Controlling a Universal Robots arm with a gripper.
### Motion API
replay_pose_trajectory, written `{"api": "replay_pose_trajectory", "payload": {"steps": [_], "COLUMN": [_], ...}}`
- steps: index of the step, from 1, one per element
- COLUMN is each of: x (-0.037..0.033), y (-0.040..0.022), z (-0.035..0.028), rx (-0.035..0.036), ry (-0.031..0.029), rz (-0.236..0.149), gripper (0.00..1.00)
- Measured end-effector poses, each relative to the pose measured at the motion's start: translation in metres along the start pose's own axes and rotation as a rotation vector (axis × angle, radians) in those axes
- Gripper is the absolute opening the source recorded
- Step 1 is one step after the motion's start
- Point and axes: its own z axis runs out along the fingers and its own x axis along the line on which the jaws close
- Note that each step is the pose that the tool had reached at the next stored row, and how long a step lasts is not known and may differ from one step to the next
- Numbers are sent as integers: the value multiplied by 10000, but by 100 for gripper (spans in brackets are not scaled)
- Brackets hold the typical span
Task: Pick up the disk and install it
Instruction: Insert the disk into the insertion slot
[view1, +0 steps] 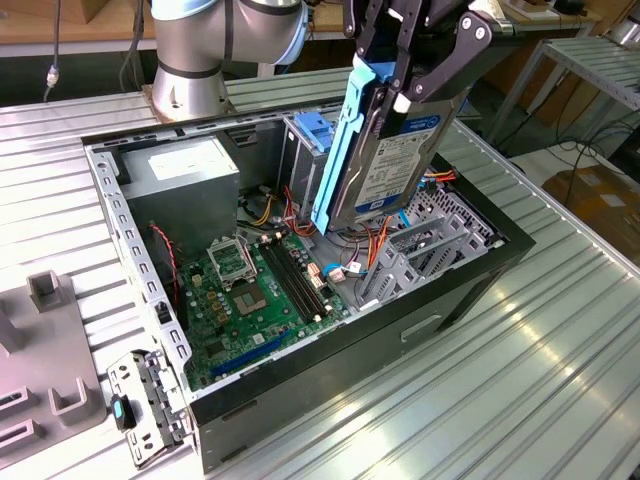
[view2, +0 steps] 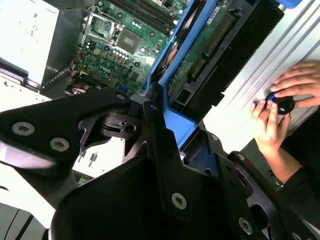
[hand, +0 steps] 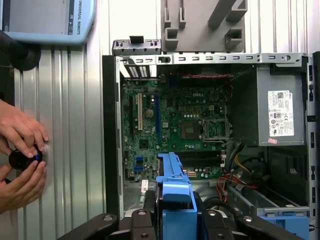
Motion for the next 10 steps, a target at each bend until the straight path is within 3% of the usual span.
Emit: {"api": "replay_pose_trajectory", "payload": {"steps": [10], "x": [0], "y": [-5], "z": [0], "rx": [0], "ry": [0], "rz": [0], "gripper": [37]}}
